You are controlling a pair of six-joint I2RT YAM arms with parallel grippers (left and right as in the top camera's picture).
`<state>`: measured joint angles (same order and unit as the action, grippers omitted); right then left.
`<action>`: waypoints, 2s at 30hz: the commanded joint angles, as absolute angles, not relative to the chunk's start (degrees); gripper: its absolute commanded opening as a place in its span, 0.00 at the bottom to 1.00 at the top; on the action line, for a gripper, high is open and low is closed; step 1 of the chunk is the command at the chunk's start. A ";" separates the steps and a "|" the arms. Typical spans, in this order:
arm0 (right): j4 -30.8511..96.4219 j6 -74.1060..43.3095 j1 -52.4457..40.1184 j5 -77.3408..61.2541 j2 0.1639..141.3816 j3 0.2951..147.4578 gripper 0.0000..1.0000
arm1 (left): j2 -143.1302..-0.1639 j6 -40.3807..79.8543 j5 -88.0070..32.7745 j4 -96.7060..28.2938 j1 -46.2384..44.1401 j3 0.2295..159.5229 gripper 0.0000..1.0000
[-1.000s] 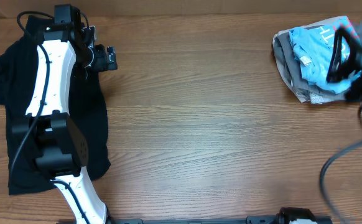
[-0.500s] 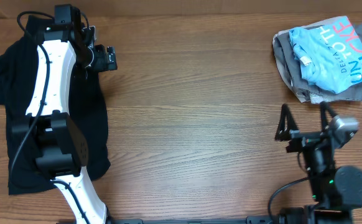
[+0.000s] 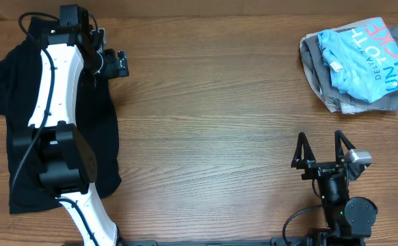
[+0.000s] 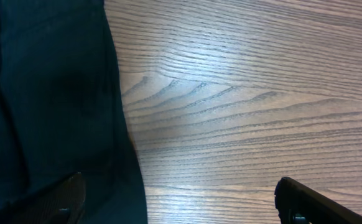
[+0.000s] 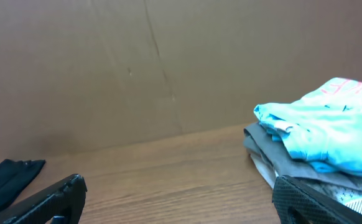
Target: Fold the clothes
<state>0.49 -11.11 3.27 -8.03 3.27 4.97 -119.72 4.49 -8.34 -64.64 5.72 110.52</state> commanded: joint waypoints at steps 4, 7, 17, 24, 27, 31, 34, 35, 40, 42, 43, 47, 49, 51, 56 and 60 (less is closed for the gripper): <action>0.27 -12.08 3.16 -7.79 0.12 0.89 1.00 | -120.55 5.15 -8.40 -64.45 5.45 110.72 1.00; 4.47 -12.05 3.14 -7.53 0.12 0.45 1.00 | -120.55 5.15 -8.40 -64.45 5.45 110.72 1.00; 3.81 -12.05 3.16 -7.55 0.16 0.45 1.00 | -120.55 5.15 -8.40 -64.45 5.45 110.72 1.00; 3.84 -12.05 3.16 -7.55 0.16 0.45 1.00 | -120.55 5.15 -8.40 -64.45 5.45 110.72 1.00; 3.84 -12.05 3.16 -7.55 0.16 0.45 1.00 | -120.55 5.15 -8.40 -64.45 5.45 110.72 1.00; 3.86 -12.05 3.16 -7.55 0.16 0.45 1.00 | -120.55 5.15 -8.40 -64.45 5.45 110.72 1.00; 3.88 -12.05 3.16 -7.55 0.16 0.45 1.00 | -120.55 5.15 -8.40 -64.45 5.45 110.72 1.00; 3.88 -12.05 3.16 -7.55 0.16 0.45 1.00 | -120.44 5.13 -8.38 -64.45 5.45 110.72 1.00; 3.90 -12.05 3.16 -7.55 0.16 0.45 1.00 | -117.84 5.13 -8.38 -64.45 4.82 110.72 1.00; 3.90 -12.05 3.16 -7.55 0.16 0.45 1.00 | -115.37 5.15 -8.40 -64.45 4.21 110.72 1.00; 3.90 -12.05 3.16 -7.55 0.16 0.45 1.00 | -113.67 5.15 -8.40 -64.45 3.86 110.72 1.00; 3.90 -12.05 3.16 -7.55 0.16 0.45 1.00 | -105.06 5.15 -8.43 -64.45 2.50 110.72 1.00; 3.90 -12.05 3.16 -7.55 0.16 0.45 1.00 | -101.25 5.15 -8.43 -64.45 2.22 110.72 1.00; 3.90 -12.05 3.16 -7.55 0.16 0.45 1.00 | -96.53 5.15 -8.40 -64.47 2.22 110.72 1.00; 3.90 -12.05 3.16 -7.55 0.16 0.45 1.00 | -84.01 5.10 -8.34 -64.71 2.24 110.72 1.00; 3.90 -12.05 3.16 -7.55 0.16 0.45 1.00 | -76.25 5.10 -6.39 -68.58 2.24 110.72 1.00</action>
<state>4.10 -11.79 3.27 -8.08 0.73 1.04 -80.86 4.49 -8.23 -66.22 2.22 110.32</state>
